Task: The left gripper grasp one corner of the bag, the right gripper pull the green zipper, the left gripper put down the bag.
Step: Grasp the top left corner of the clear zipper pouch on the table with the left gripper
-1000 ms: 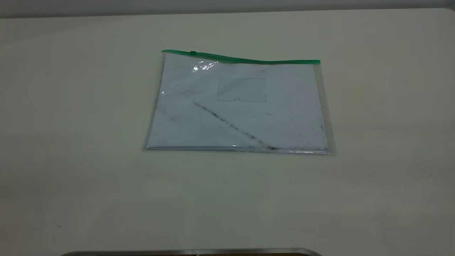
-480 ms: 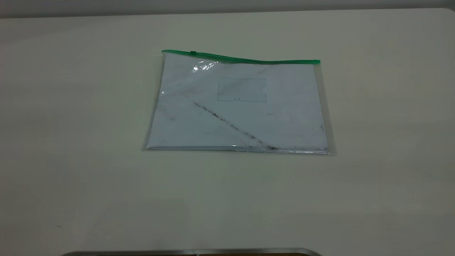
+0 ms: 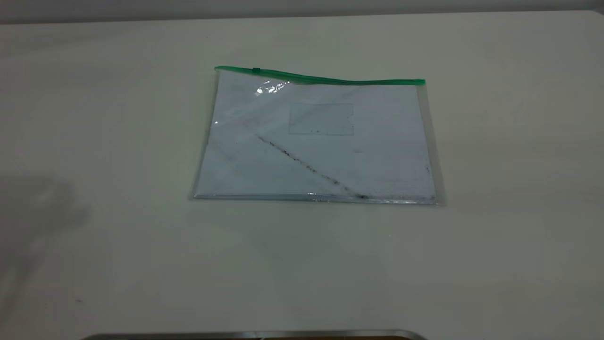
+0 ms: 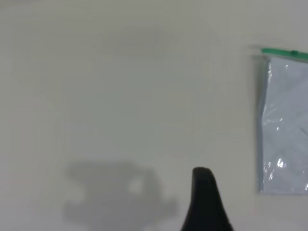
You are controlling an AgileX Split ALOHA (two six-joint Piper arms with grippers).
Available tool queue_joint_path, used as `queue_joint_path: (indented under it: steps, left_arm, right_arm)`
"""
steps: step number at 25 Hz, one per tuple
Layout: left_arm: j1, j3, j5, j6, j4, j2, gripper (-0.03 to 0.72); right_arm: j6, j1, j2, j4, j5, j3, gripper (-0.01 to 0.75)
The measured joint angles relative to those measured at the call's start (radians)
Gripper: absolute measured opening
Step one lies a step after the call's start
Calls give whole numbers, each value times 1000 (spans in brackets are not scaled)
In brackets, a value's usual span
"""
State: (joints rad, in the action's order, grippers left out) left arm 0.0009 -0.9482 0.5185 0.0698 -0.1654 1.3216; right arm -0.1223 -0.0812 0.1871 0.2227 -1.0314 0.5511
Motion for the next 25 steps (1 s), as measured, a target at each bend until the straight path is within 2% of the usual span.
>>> queue_joint_path:
  steps: [5, 8, 11, 16, 20, 25]
  left_arm:
    - [-88, -170, -52, 130, -77, 339, 577]
    - [-112, -289, -49, 187, -143, 547, 577]
    - [-118, -423, 5, 274, -220, 741, 577]
    - [-120, -617, 98, 520, -446, 982, 577]
    - [-121, -661, 77, 641, -555, 1051, 577]
    - [-121, -664, 14, 689, -572, 1094, 577]
  right_arm:
    - [0, 0, 279, 0, 118, 82, 577]
    - [-1, 0, 438, 1, 204, 111, 576]
    - [-4, 0, 576, 3, 275, 123, 576]
    - [-40, 0, 763, 3, 382, 124, 576]
    - [-55, 0, 859, 3, 461, 124, 576]
    - [-74, 0, 966, 7, 547, 130, 576]
